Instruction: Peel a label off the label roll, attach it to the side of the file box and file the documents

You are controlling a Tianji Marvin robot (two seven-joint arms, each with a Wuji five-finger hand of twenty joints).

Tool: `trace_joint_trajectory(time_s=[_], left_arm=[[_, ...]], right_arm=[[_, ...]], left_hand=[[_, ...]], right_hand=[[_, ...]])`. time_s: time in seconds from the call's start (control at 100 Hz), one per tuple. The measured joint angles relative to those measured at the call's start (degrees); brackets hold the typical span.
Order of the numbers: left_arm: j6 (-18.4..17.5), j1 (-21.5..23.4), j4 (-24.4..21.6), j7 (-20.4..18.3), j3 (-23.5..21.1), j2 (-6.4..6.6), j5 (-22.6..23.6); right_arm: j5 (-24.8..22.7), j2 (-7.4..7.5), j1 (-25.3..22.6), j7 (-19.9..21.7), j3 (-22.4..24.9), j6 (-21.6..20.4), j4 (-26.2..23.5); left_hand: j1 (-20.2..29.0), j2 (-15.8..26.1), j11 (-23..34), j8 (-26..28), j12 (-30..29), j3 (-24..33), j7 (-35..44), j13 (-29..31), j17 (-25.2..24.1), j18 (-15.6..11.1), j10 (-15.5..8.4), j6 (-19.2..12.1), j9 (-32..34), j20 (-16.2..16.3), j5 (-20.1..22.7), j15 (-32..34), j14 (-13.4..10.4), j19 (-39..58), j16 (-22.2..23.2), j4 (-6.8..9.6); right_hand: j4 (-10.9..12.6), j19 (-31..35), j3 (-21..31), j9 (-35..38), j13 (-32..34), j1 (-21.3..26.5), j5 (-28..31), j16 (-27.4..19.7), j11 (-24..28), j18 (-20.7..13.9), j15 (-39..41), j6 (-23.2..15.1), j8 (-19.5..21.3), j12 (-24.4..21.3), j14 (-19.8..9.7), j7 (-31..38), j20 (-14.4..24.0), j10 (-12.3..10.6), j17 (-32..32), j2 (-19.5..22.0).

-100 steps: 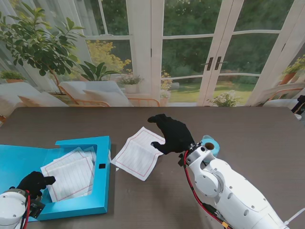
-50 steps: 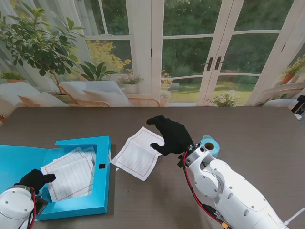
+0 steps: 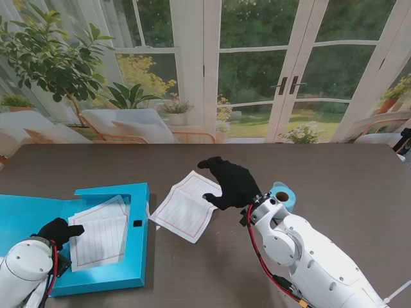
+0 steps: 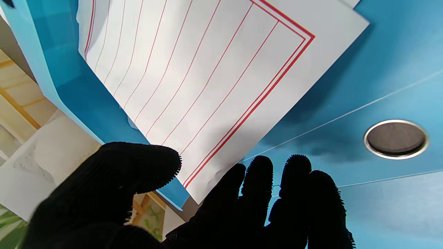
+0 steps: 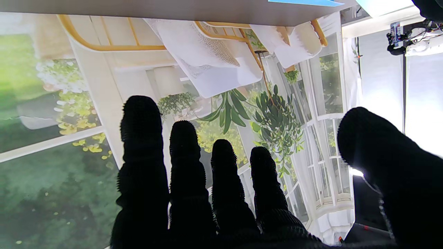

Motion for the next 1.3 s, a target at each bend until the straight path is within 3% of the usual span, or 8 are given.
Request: trace_joint_trajectory(time_s=[0.12,0.34,0.48,0.66,0.81,1.01,1.14,1.3], left_arm=[[-1.89,-0.64,0.50,-1.68,0.37,0.54,2.22],[-1.50,-0.98,-0.01,-3.88,0.91,1.27,4.74],[3.52,0.41,-3.56,-6.94,0.72,1.92,8.54],[3.43,2.13,-5.62,-8.00,-0.63,2.39,9.65],[1.84,4.02,-6.97,-6.60,-1.70,2.23,12.47],[-11.09,6.67,-7.58,5.39,-3.74,0.12,10.05],[-17.74,6.84,-7.77,7.17,-4.13,-0.78,5.85],[-32.30,5.74,-5.39,11.30,-2.90,-1.37,-2.95]], right_arm=[[0.18,0.01,-0.03,0.14,0.02,-0.10,0.00],[0.21,0.02,-0.03,0.18,-0.03,-0.13,0.00],[0.13,0.03,0.02,0.07,-0.18,-0.34,0.00],[0.11,0.03,0.05,0.15,-0.13,-0.25,-0.09],[0.07,0.03,0.05,0.20,0.00,-0.21,-0.16],[0.04,0.08,0.11,0.25,-0.19,-0.18,0.08],[0.09,0.09,0.31,0.44,-0.49,-0.04,0.39],[0.15,0.10,0.39,0.69,-0.66,0.01,0.71]], left_hand=[[-0.80,0.06,-0.85,0.13,-0.76,-1.22,1.38,-0.81,-0.62,-1.09,-1.51,-1.44,0.00,-0.47,0.01,-0.71,-0.50,-0.04,-0.39,-1.98],[-2.26,0.94,-4.54,0.11,-5.41,-1.55,1.71,-1.46,-1.40,-1.71,-2.22,-1.94,0.00,-5.26,0.01,-7.25,-0.91,-5.55,-4.55,-2.06],[-2.26,0.95,-8.97,-1.27,-10.58,-1.56,-1.38,-3.70,-2.19,-1.72,-1.50,-1.27,0.00,-9.41,0.03,-13.88,-0.98,-14.63,-8.79,-2.06],[-2.27,0.95,-19.45,-5.87,-24.28,-1.55,-11.98,-8.53,-3.02,-2.61,-1.55,-1.39,-1.56,-16.18,1.05,-24.88,-3.14,-34.60,-17.60,-2.07],[-2.27,0.95,-20.89,-8.59,-29.83,-1.55,-19.15,-9.83,-1.23,-2.92,-1.76,-2.65,-3.86,-16.83,2.33,-29.03,-4.07,-46.56,-20.38,-2.07],[-2.27,0.88,-21.03,-8.63,-31.59,-1.51,-21.41,-9.41,0.76,-4.36,-4.71,-5.48,-3.75,-10.78,4.88,-29.64,-6.45,-54.17,-20.39,-2.07],[-1.99,0.81,-20.56,-8.63,-31.57,-0.78,-21.49,-7.69,0.89,-4.70,-7.34,-6.61,-1.09,-9.27,7.06,-29.46,-8.03,-54.20,-19.16,-2.08],[-1.72,-0.58,-20.45,-8.63,-31.57,-0.29,-21.43,-7.69,0.31,-5.00,-10.55,-9.39,0.73,-8.87,8.84,-29.53,-10.13,-54.92,-19.15,-2.08]], right_hand=[[0.00,0.00,0.00,0.00,0.00,0.00,0.00,0.00,0.00,0.00,0.01,0.00,0.00,-0.01,0.00,0.00,0.00,0.00,0.00,0.00],[0.00,0.00,0.00,0.00,0.00,0.00,0.00,0.00,0.00,-0.01,0.01,0.00,0.00,-0.02,0.00,0.00,0.00,0.00,0.00,0.01],[0.00,0.00,0.00,0.00,0.00,0.00,0.00,0.00,0.00,-0.01,0.01,0.00,0.00,-0.02,0.00,0.00,0.00,0.00,0.00,0.02],[0.00,0.00,0.00,0.00,0.00,0.00,0.00,0.00,0.00,-0.01,0.01,0.00,0.00,-0.02,0.00,0.00,0.00,0.00,0.00,0.02],[0.00,0.00,0.00,0.00,0.00,0.00,0.00,0.00,0.00,-0.01,0.01,0.00,0.00,-0.02,0.00,0.00,0.00,0.00,0.00,0.02],[0.01,0.00,0.00,0.00,0.00,0.00,0.00,0.00,0.00,-0.01,0.00,0.00,0.00,-0.04,0.00,0.00,0.00,0.00,0.00,0.02],[0.01,0.00,0.00,0.00,0.00,0.00,0.00,0.00,0.00,-0.01,0.01,0.00,0.00,-0.04,0.00,0.00,0.00,0.00,0.00,0.02],[0.01,0.00,0.00,0.00,0.00,0.00,0.02,0.00,0.00,-0.01,0.01,0.00,0.00,-0.05,0.00,0.00,0.00,0.00,0.00,0.02]])
